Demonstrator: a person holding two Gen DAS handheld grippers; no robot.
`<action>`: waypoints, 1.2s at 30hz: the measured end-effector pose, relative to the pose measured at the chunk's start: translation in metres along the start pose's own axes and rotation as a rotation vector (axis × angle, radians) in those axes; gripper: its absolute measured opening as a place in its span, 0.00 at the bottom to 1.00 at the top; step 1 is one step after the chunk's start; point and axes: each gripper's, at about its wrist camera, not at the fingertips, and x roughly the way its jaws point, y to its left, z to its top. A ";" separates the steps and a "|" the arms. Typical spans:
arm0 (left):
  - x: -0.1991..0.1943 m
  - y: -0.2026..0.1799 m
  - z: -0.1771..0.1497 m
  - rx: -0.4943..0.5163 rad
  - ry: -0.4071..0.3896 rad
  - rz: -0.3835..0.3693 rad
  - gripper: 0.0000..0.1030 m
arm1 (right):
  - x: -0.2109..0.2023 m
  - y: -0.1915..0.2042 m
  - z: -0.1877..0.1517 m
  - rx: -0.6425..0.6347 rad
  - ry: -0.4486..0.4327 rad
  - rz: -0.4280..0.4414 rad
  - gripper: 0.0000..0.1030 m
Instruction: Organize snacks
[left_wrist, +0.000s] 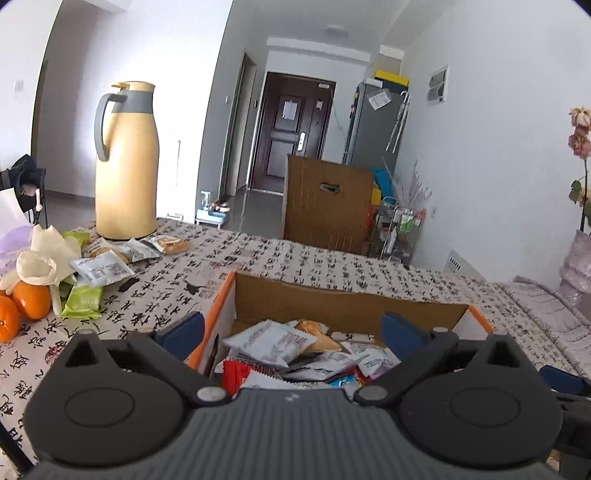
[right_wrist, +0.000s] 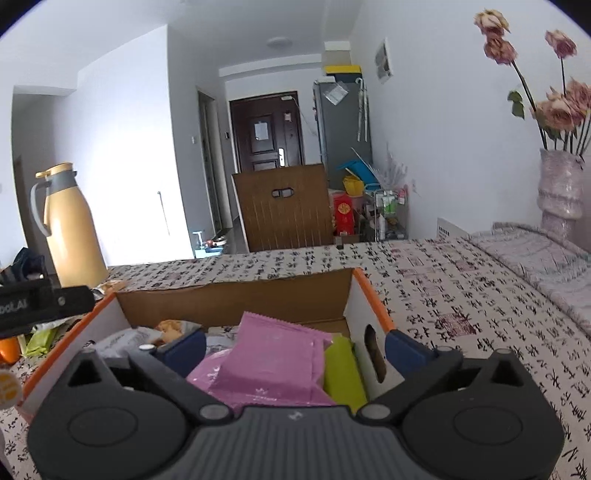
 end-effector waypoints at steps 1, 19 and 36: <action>0.000 -0.001 0.000 0.003 -0.003 -0.001 1.00 | 0.001 0.000 0.000 -0.001 0.005 -0.001 1.00; -0.099 -0.015 0.008 0.067 -0.137 -0.053 1.00 | -0.086 -0.002 0.003 -0.043 -0.061 0.051 1.00; -0.185 0.021 -0.063 0.129 -0.035 -0.082 1.00 | -0.183 -0.006 -0.067 -0.077 0.014 0.069 1.00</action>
